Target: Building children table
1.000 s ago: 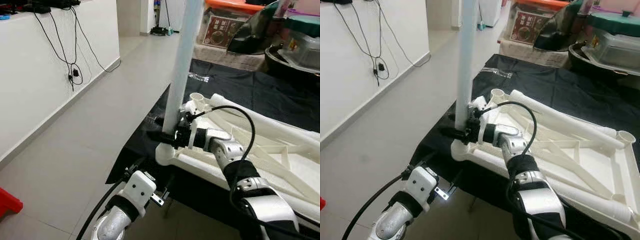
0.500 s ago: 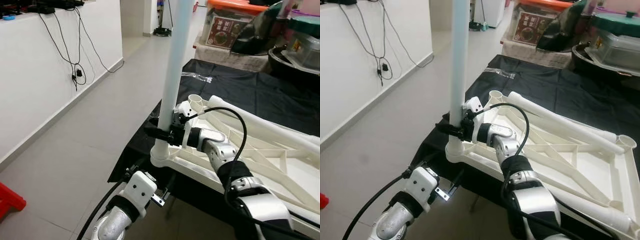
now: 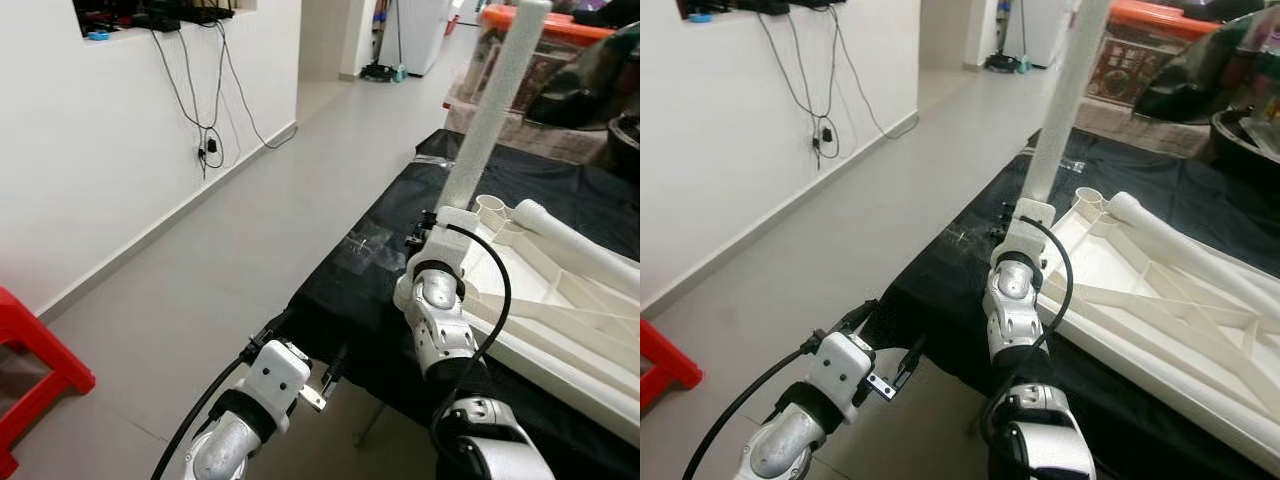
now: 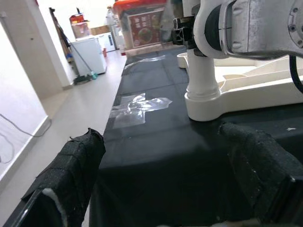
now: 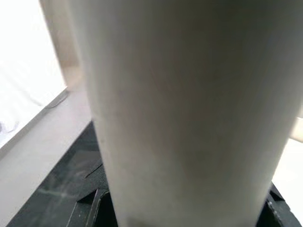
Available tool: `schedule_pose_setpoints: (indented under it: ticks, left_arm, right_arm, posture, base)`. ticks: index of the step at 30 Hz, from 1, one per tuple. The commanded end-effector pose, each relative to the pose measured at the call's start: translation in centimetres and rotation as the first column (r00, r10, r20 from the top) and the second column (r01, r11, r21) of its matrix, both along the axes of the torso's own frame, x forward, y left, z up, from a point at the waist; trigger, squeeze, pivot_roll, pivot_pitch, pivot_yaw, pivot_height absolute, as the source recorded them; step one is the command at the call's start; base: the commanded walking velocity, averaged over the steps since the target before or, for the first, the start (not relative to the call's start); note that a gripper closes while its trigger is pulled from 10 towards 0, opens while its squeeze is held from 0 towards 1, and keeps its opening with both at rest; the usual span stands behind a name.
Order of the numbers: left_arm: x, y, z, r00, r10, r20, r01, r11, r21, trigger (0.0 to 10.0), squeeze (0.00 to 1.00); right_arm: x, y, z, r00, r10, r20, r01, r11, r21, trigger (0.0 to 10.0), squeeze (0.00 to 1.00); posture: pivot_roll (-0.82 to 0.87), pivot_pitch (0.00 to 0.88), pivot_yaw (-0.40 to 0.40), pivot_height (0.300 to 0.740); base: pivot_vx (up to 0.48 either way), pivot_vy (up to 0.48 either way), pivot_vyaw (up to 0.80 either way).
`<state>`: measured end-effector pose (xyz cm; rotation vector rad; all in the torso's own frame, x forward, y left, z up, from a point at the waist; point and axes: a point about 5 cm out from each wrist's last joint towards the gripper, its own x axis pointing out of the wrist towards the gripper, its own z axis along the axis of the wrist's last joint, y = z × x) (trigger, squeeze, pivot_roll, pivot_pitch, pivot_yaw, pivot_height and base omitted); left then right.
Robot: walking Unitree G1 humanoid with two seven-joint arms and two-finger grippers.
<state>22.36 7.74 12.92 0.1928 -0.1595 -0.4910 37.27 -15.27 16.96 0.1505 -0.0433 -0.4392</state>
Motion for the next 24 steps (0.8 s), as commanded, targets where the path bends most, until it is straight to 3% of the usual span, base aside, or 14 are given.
schedule_pose_setpoints:
  ticks: [1,3,4,5,9,10,12,16,18,20,21,22,23,24]
  left_arm:
    - [-0.1,-0.2,-0.3,1.000,-0.008,-0.011,0.008,1.000,0.015,10.0,0.00]
    - [-0.1,-0.2,-0.3,1.000,-0.008,-0.011,0.008,1.000,0.015,10.0,0.00]
    - [-0.1,-0.2,-0.3,1.000,-0.008,-0.011,0.008,1.000,0.015,10.0,0.00]
    - [-0.1,-0.2,-0.3,1.000,-0.007,-0.011,0.008,1.000,0.014,10.0,0.00]
    - [-0.1,-0.2,-0.2,1.000,-0.007,-0.011,0.007,1.000,0.013,10.0,0.00]
    - [-0.1,-0.2,-0.3,1.000,-0.007,-0.012,0.007,1.000,0.013,10.0,0.00]
    - [-0.1,-0.2,-0.3,1.000,-0.007,-0.012,0.007,1.000,0.012,10.0,0.00]
    - [-0.1,-0.2,-0.3,1.000,-0.008,-0.013,0.008,1.000,0.011,10.0,0.00]
    - [-0.1,-0.3,-0.3,1.000,-0.009,-0.013,0.009,1.000,0.011,10.0,0.00]
    - [-0.1,-0.3,-0.3,1.000,-0.009,-0.013,0.009,1.000,0.011,10.0,0.00]
    - [-0.1,-0.3,-0.3,1.000,-0.009,-0.013,0.009,1.000,0.011,10.0,0.00]
    - [-0.1,-0.3,-0.4,1.000,-0.008,-0.013,0.008,1.000,0.011,10.0,0.00]
    - [-0.1,-0.3,-0.4,1.000,-0.008,-0.013,0.008,1.000,0.011,10.0,0.00]
    - [-0.1,-0.3,-0.4,1.000,-0.008,-0.014,0.009,1.000,0.011,10.0,0.00]
  right_arm:
    - [-0.8,-1.1,-2.4,0.992,-0.076,-0.104,0.084,0.993,0.080,0.0,0.00]
    - [-0.7,-0.1,-2.6,0.995,-0.038,-0.097,0.049,0.992,0.115,0.2,0.00]
    - [-0.5,1.2,-2.7,0.996,0.023,-0.083,-0.012,0.991,0.132,10.0,0.00]
    - [-0.2,2.2,-2.7,0.994,0.099,-0.053,-0.090,0.985,0.150,10.0,1.00]
    - [0.2,3.1,-1.9,0.983,0.182,0.012,-0.182,0.974,0.136,10.0,1.00]
    - [0.5,3.1,-1.3,0.974,0.222,0.054,-0.227,0.964,0.141,10.0,0.00]
    - [0.7,3.1,-0.6,0.959,0.266,0.093,-0.277,0.950,0.141,10.0,0.00]
    - [1.1,3.3,0.4,0.858,0.486,0.166,-0.508,0.850,0.136,10.0,0.00]
    - [1.1,3.2,0.5,0.839,0.517,0.172,-0.539,0.832,0.132,10.0,0.00]
    - [1.2,3.1,0.5,0.690,0.704,0.168,-0.723,0.684,0.101,10.0,0.00]
    - [1.2,3.1,0.5,0.690,0.704,0.168,-0.723,0.684,0.101,10.0,0.00]
    - [1.0,3.3,0.5,0.569,0.809,0.147,-0.822,0.565,0.073,10.0,0.00]
    - [1.0,3.3,0.5,0.569,0.809,0.147,-0.822,0.565,0.073,10.0,0.00]
    - [0.4,3.8,0.3,0.416,0.905,0.090,-0.909,0.415,0.030,10.0,0.00]
  posture:
    - [0.09,0.070,-0.088,0.740]
    - [0.09,0.071,-0.085,0.740]
    - [0.09,0.071,-0.088,0.740]
    - [0.09,0.070,-0.090,0.740]
    - [0.09,0.068,-0.091,0.740]
    - [0.08,0.066,-0.090,0.740]
    - [0.08,0.065,-0.089,0.740]
    - [0.08,0.060,-0.089,0.740]
    - [0.08,0.060,-0.089,0.740]
    - [0.08,0.055,-0.091,0.740]
    - [0.08,0.055,-0.091,0.740]
    - [0.08,0.054,-0.090,0.740]
    - [0.08,0.054,-0.090,0.740]
    - [0.08,0.050,-0.090,0.740]
  base:
    - [0.000,0.000,0.00]
    - [0.000,0.000,0.00]
    - [0.000,0.000,0.00]
    - [0.000,0.000,0.00]
    - [0.000,0.000,0.00]
    - [0.000,0.000,0.00]
    - [0.000,0.000,0.00]
    - [0.000,0.000,0.00]
    - [0.000,0.000,0.00]
    - [0.000,0.000,0.00]
    - [0.000,0.000,0.00]
    - [0.000,0.000,0.00]
    - [0.000,0.000,0.00]
    - [0.000,0.000,0.00]
